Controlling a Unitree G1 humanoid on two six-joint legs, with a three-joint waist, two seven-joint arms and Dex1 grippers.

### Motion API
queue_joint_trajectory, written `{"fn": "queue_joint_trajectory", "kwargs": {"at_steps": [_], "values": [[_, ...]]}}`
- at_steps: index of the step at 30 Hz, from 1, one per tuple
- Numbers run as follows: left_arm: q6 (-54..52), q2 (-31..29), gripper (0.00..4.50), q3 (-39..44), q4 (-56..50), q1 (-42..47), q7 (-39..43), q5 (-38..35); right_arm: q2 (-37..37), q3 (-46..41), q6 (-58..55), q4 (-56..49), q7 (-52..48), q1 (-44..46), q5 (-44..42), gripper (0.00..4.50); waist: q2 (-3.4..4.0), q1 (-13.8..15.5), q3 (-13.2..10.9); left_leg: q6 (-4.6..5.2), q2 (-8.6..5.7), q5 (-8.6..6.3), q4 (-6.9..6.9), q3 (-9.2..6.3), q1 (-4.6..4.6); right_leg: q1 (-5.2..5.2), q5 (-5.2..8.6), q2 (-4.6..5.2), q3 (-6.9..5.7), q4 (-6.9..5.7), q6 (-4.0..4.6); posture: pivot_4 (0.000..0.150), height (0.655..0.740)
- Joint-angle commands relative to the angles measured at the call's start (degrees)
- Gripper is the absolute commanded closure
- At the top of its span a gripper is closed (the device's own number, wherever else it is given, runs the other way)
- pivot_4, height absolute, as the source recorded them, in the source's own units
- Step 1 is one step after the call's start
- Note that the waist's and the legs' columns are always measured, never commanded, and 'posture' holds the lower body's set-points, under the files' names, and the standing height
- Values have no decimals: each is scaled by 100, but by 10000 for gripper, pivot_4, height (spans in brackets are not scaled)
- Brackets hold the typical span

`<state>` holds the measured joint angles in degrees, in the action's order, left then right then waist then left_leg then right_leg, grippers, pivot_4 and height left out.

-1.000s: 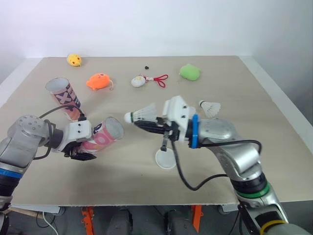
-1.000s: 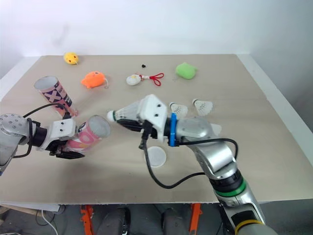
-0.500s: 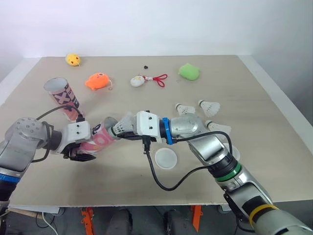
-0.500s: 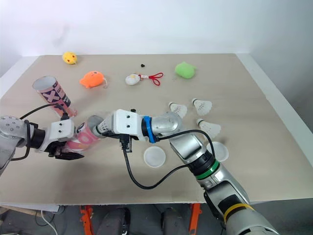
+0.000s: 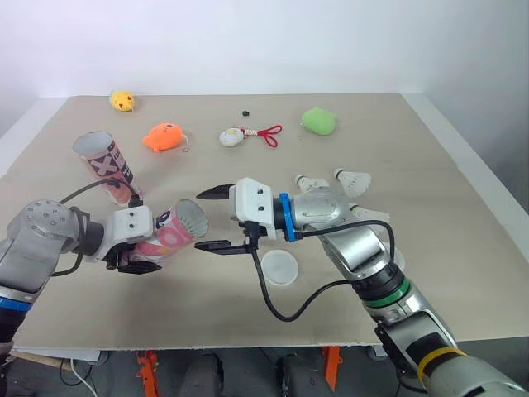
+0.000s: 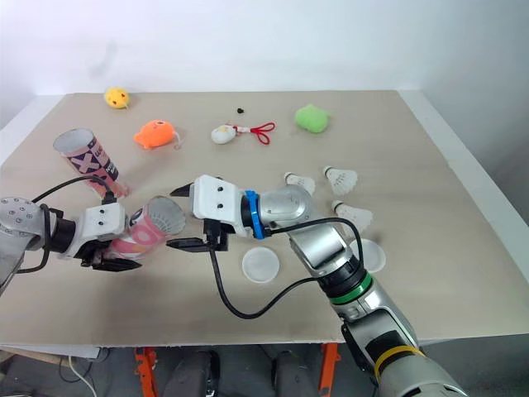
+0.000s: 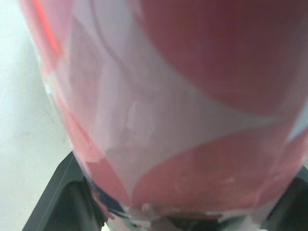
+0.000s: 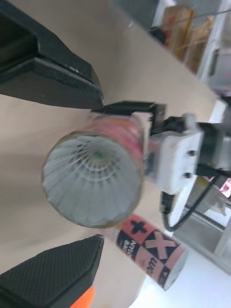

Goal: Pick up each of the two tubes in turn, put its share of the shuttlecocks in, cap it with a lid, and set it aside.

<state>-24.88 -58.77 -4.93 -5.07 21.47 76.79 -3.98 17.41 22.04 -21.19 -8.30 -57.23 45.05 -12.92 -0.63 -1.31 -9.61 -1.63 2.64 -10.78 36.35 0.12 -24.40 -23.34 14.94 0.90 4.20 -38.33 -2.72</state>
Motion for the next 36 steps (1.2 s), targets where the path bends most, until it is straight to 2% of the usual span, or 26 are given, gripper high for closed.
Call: {"fn": "queue_joint_trajectory", "kwargs": {"at_steps": [1,2,6,9,16,21,24,28,36], "values": [[19,78,13247,-202,66,16,48,-71,66,-466,-325,-124,-15,398,-327,5657,0,0,0,0,0,0,0,1,0,0,-1,0,0,0,1,1500,7400],[29,85,13247,-216,87,36,50,-68,101,-441,-276,-24,-37,476,-256,8873,1,-1,-1,0,0,0,1,0,1,-1,-2,0,0,0,2,1500,7400],[71,119,13247,-278,177,108,53,-53,164,102,222,692,-277,893,360,27430,1,-1,-1,0,2,0,0,0,6,-1,1,-4,-2,-2,13,1500,7400],[57,151,13247,-322,168,142,48,-55,-121,467,538,1348,-535,1318,611,43715,2,-1,-1,0,3,0,0,1,7,-1,7,-4,-2,-4,23,1500,7400],[63,109,13247,-288,127,85,59,-63,-1021,1358,1593,2871,-682,2009,1568,44575,4,4,-3,0,1,0,0,-1,7,-2,6,-4,-2,-15,6,1500,7400],[-12,59,13247,-199,-6,-45,20,-106,-1634,1666,1956,3151,-740,2045,1852,44575,3,-12,-2,0,0,0,1,0,7,-2,6,-1,-1,-17,8,1500,7400],[-67,46,13247,-162,-97,-123,-21,-135,-1800,1501,2053,3184,-771,2085,1841,44575,2,-29,-2,0,4,0,0,1,16,-6,13,-5,-1,-37,20,1500,7400],[-113,33,13247,-88,-193,-238,-58,-150,-1554,1096,2040,3025,-967,2201,1702,44575,1,-27,-3,0,8,0,-1,-8,18,-15,35,-16,-5,-69,32,1500,7400],[-127,-20,13247,12,-332,-263,-132,-245,-552,101,1142,1684,-1607,2091,796,44575,-11,-8,-12,-4,8,-2,-2,-13,15,-13,36,-14,-10,-70,36,1500,7400]]}}
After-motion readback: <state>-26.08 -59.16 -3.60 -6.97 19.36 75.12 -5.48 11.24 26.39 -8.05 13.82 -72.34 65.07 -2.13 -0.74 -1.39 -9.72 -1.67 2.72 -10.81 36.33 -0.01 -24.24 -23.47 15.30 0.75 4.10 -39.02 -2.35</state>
